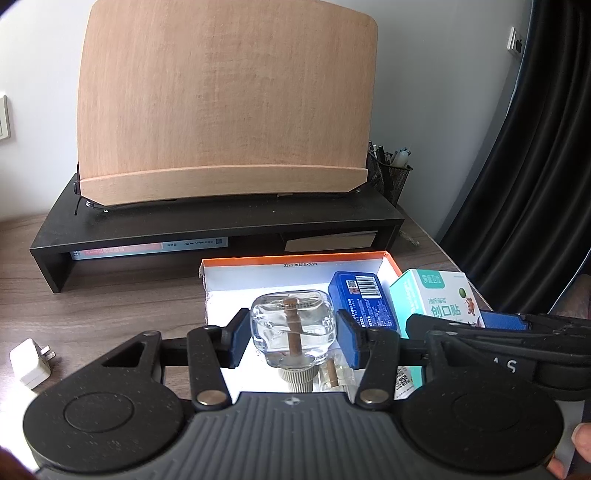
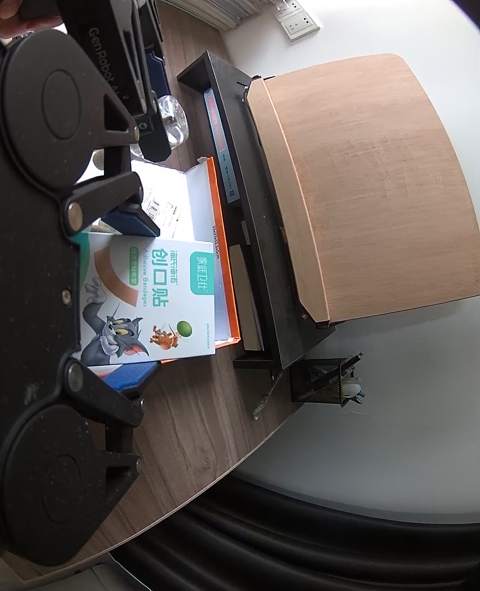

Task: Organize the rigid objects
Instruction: 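Lower the bandage box into the box with the right gripper while the left gripper holds the bottle above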

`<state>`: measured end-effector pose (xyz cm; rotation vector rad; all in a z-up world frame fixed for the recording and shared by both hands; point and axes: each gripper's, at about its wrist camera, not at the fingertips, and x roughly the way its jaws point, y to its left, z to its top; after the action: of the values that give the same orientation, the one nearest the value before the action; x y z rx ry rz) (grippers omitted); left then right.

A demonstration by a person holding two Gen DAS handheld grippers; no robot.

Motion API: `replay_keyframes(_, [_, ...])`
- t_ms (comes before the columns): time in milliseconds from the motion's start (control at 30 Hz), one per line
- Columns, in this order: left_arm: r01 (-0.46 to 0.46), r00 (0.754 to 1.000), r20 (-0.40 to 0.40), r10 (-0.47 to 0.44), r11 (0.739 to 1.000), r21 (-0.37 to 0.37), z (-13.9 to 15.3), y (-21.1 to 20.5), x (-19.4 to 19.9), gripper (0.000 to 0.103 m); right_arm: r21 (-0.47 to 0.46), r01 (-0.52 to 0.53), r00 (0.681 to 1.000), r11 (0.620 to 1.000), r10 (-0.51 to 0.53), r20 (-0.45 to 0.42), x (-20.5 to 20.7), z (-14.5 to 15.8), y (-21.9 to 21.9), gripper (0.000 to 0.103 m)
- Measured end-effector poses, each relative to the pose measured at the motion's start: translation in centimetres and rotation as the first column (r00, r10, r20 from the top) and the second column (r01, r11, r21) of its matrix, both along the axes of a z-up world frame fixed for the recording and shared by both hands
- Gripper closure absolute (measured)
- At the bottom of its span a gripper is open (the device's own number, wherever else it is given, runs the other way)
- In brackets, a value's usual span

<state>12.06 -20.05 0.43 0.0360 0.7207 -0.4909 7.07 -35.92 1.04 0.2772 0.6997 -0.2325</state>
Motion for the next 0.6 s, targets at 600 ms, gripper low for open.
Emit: replay_keyframes(600, [0.007, 1.0, -0.002, -0.007, 1.0, 0.0, -0.23, 0.02, 0.29, 0.053, 0.009, 0.006, 1.0, 1.0, -0.005, -0.023, 0.88, -0.91, -0.15, 0.019])
